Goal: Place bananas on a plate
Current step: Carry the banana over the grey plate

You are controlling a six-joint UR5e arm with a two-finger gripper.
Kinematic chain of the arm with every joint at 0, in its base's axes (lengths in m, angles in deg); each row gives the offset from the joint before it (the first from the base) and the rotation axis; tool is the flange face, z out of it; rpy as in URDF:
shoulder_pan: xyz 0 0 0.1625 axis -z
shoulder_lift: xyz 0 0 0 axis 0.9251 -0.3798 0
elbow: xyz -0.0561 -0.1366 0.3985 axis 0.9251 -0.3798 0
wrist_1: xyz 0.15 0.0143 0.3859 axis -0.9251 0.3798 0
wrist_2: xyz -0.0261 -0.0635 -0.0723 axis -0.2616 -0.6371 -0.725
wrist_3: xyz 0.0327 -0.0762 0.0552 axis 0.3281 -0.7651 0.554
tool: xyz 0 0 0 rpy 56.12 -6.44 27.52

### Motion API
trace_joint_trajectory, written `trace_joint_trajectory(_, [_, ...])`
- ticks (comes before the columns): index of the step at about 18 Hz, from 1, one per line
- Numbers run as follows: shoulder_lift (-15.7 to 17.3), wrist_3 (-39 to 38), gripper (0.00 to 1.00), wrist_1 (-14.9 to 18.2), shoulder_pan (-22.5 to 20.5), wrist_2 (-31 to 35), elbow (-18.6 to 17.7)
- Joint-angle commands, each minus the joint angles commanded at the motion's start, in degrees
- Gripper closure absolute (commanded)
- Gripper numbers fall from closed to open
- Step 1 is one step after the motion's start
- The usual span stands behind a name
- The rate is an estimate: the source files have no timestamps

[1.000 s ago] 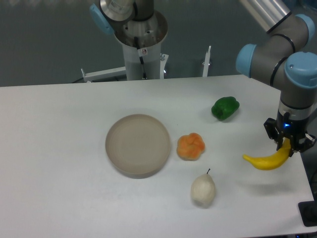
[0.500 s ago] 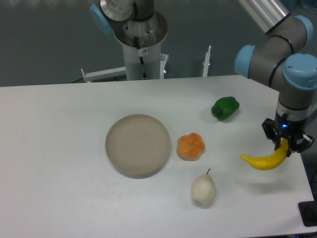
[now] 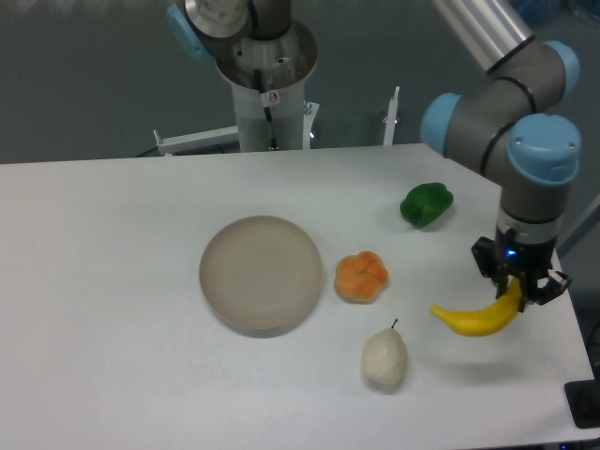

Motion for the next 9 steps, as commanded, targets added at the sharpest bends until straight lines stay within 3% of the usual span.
trace_joint_trajectory(5, [6.4,-11.1,0.66,0.4,3.4,-0.4,-6.5])
trace_joint_trajectory(9, [10.7,-17.7,0.66,2.9,6.9,-0.5,-12.5])
